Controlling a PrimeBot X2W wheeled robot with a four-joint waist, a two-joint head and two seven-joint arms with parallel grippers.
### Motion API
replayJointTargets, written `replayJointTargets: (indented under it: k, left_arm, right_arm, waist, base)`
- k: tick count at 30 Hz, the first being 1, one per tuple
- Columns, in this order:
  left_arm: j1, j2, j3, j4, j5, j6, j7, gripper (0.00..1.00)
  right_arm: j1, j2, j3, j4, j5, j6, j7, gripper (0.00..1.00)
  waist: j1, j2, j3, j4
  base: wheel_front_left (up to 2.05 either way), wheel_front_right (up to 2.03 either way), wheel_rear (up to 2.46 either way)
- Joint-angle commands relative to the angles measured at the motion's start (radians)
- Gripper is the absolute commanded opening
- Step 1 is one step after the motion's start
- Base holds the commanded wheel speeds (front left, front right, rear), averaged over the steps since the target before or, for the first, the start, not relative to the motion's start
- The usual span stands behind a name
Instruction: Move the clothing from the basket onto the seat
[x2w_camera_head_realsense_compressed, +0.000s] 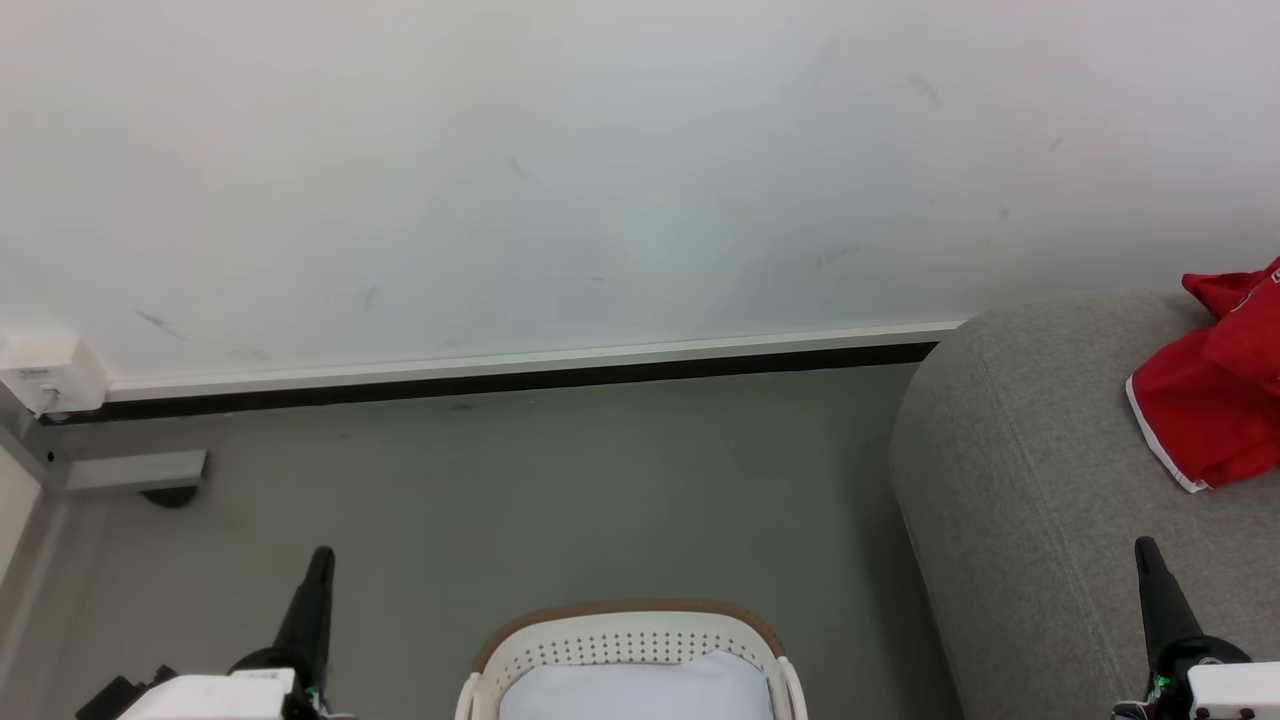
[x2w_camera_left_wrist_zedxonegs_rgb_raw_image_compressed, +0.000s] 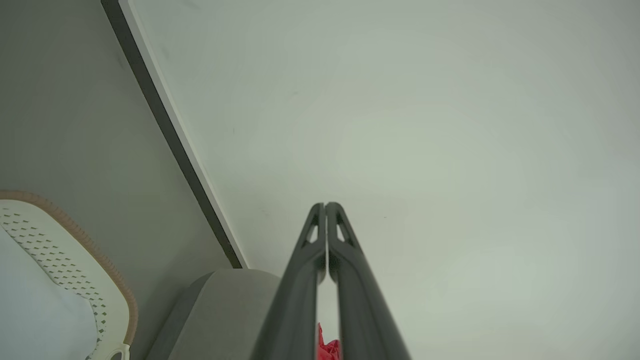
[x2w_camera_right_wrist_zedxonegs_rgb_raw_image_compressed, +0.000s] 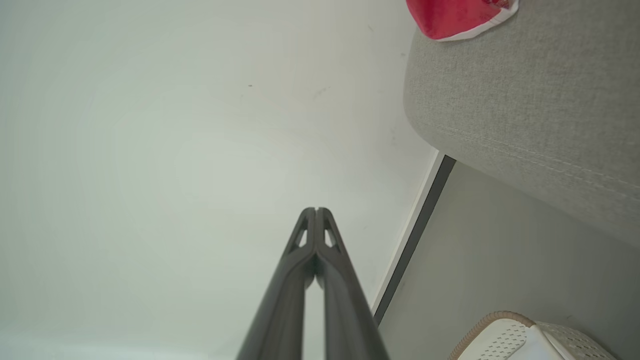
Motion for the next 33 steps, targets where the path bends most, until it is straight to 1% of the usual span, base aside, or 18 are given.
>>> replayJointTargets:
  k: [1, 17, 33]
  left_arm:
    - [-0.012, 0.003, 0.007, -0.005, -0.027, -0.006, 0.005, 0.00]
    - [-0.020, 0.001, 0.022, -0.008, -0.136, -0.016, 0.035, 0.00]
    - [-0.020, 0.001, 0.021, -0.007, -0.132, -0.015, 0.034, 0.00]
  right_arm:
    - [-0.012, 0.002, -0.005, -0.009, 0.018, -0.002, 0.007, 0.00]
    - [-0.017, 0.004, -0.016, -0.014, 0.133, -0.002, 0.036, 0.00]
    - [-0.016, 0.004, -0.015, -0.013, 0.128, -0.002, 0.035, 0.00]
  waist:
    - [0.0000, 0.0000, 0.000, 0.000]
    - [0.0000, 0.0000, 0.002, 0.005]
    - [0.0000, 0.0000, 0.002, 0.005]
  base:
    - [0.00, 0.00, 0.00]
    - [0.00, 0.00, 0.00]
    - [0.00, 0.00, 0.00]
